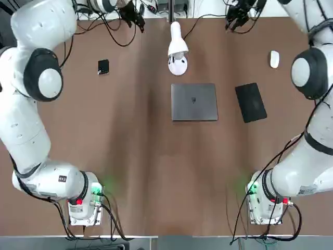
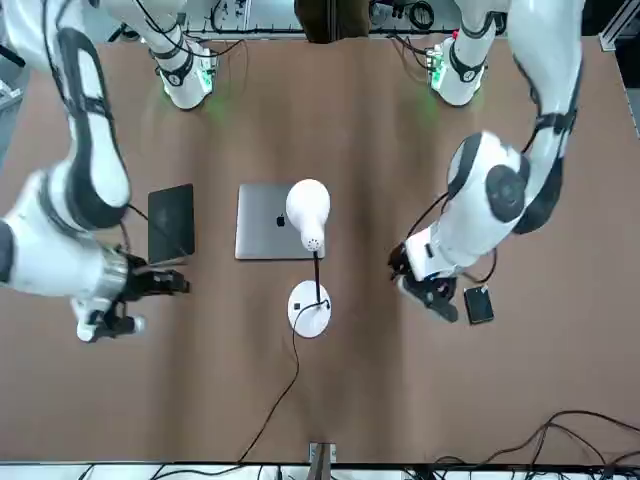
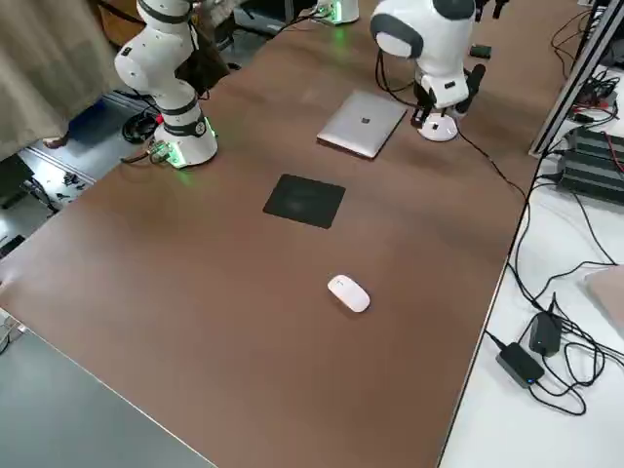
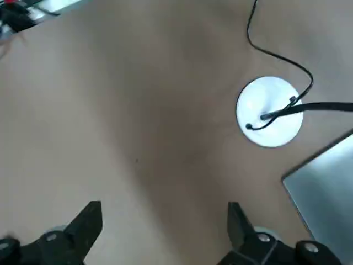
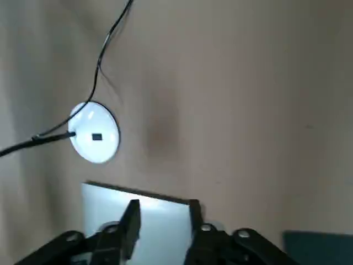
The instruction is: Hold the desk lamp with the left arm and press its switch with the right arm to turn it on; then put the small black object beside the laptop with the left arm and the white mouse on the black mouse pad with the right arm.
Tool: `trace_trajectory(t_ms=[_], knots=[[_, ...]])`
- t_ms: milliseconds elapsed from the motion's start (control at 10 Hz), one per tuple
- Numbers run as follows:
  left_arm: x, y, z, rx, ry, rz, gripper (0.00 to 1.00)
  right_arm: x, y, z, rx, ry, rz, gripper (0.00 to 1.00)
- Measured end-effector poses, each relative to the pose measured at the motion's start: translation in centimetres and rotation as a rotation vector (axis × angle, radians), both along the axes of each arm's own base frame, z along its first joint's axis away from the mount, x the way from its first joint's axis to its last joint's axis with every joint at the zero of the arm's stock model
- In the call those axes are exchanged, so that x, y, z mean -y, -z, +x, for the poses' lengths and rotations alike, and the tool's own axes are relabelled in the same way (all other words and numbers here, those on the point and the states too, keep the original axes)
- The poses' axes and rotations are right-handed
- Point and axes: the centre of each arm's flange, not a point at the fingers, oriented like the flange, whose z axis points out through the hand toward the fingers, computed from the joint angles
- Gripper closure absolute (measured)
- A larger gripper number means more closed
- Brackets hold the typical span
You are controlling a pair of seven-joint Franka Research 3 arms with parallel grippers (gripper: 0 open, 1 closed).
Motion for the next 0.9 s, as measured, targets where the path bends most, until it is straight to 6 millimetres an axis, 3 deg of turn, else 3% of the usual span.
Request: trace_trajectory(t_ms=[200,500,600,900], knots=[[2.1,3.4,1.0,0.084,0.030,-0.053,0.00,-3.9,4.2,1.1,0.058,0.033,0.024,0.96],[6.1,8.3,1.0,0.217,0.038,-0.147,0.00,-11.8,8.9,0.6,0.117,0.074,0.087,0.99],[7.8,10.4,0.4,0.244,0.045,-0.173,0.00,-13.2,10.5,0.4,0.122,0.098,0.099,0.99],[10.2,16.2,-1.3,0.316,0.062,-0.225,0.00,-12.6,13.8,0.7,0.107,0.129,0.088,0.99]])
